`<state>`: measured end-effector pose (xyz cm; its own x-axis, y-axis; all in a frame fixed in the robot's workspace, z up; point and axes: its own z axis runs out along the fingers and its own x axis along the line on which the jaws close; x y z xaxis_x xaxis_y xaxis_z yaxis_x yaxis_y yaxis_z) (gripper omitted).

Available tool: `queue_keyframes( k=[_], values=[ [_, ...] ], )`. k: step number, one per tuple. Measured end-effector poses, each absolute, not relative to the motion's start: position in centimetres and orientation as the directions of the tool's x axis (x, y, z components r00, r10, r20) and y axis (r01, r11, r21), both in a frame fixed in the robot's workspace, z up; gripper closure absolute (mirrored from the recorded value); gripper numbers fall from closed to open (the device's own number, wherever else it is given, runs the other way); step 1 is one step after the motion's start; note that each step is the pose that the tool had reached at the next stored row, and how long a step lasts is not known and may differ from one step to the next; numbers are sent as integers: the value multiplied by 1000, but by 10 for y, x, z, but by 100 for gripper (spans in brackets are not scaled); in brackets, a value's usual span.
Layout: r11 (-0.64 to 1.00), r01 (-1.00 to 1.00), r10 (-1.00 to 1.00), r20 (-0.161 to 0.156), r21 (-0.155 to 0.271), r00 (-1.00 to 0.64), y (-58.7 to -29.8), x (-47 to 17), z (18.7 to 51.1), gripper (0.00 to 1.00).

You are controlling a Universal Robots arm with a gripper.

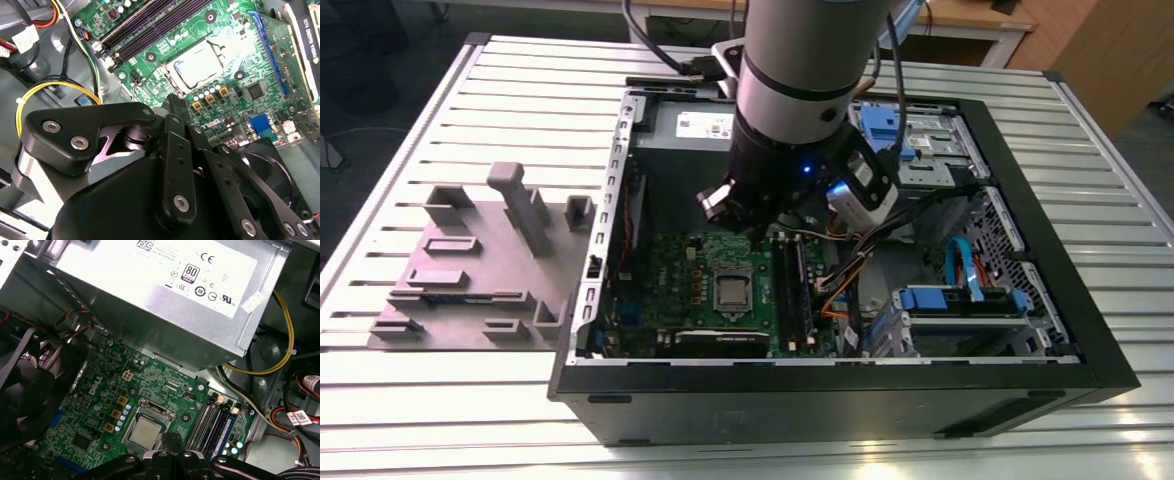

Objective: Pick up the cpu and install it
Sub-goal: 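Install the first cpu locking lever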

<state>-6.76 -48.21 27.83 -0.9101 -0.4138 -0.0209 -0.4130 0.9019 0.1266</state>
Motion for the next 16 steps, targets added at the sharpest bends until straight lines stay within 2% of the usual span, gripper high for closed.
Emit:
queue_keyframes(
  k=[16],
  values=[
    [902, -413, -414, -21, 127, -910, -490, -71, 272, 90]
  ],
)
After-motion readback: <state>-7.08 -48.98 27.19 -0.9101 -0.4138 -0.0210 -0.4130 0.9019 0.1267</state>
